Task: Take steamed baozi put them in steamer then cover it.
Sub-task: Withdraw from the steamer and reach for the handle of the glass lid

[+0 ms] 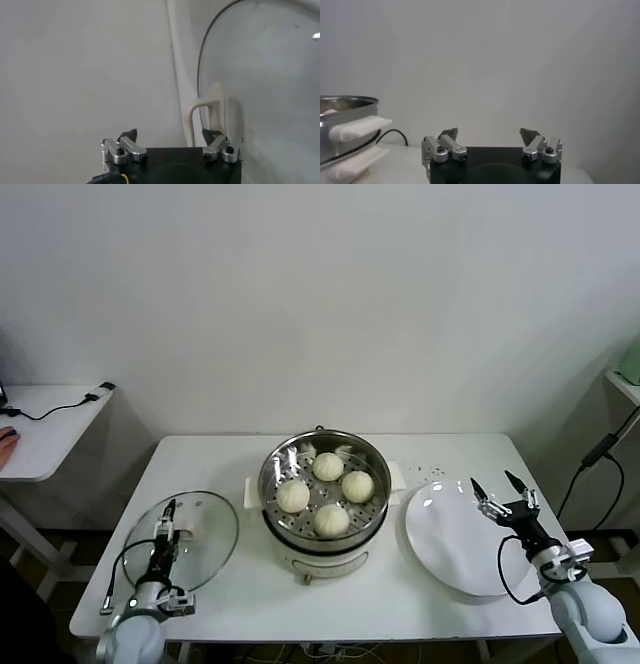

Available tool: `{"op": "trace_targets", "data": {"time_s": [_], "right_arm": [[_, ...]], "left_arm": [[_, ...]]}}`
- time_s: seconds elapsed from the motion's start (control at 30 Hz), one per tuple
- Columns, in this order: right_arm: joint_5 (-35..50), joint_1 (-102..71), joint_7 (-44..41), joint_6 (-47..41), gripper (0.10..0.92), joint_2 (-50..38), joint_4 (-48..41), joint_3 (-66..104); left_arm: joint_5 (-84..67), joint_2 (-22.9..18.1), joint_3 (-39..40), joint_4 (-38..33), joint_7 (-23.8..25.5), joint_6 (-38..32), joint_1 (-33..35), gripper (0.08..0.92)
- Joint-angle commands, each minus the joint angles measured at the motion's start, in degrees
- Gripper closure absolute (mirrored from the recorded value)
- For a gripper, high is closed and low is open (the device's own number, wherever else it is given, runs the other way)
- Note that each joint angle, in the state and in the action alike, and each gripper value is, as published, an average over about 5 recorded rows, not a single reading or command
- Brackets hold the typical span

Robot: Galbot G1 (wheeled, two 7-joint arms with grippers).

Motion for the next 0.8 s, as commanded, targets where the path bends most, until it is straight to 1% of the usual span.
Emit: {"op": "trace_targets", "data": {"time_s": [0.03,0.1,0.2,0.57,0.67,0.8], "right_arm": [[-1.7,-0.8,-0.7,0.9,0.203,0.7,-1.5,0.7],[-2.3,-0.9,-1.0,1.2,0.203,1.0,-2.0,0.7],[-3.1,-0.9,-1.4,1.6,0.203,1.4,-2.6,0.7],[-4.9,-1.0,-2.2,2.9,0.203,2.2,-4.4,1.3],[-5.2,-0.9,-2.3,3.2,0.203,2.3,-5.0,1.5],[-5.3,-0.8,-2.4,3.4,0.203,2.3,-5.6,1.7]], "left_arm": [[-2.5,1.0,0.5,3.5,-2.9,-0.4,-2.8,0.185],[-3.1,1.2,0.5,3.5,-2.9,-0.6,-2.9,0.209],[-4.0,1.3,0.6,3.4,-2.6,-0.8,-2.8,0.285],[-6.5,1.4,0.9,3.4,-1.1,-1.4,-2.6,0.605],[-7.8,1.6,1.0,2.2,-0.8,-1.2,-2.1,0.692],[-10.4,2.2,1.6,-2.3,0.0,-0.2,-0.2,0.802]]}}
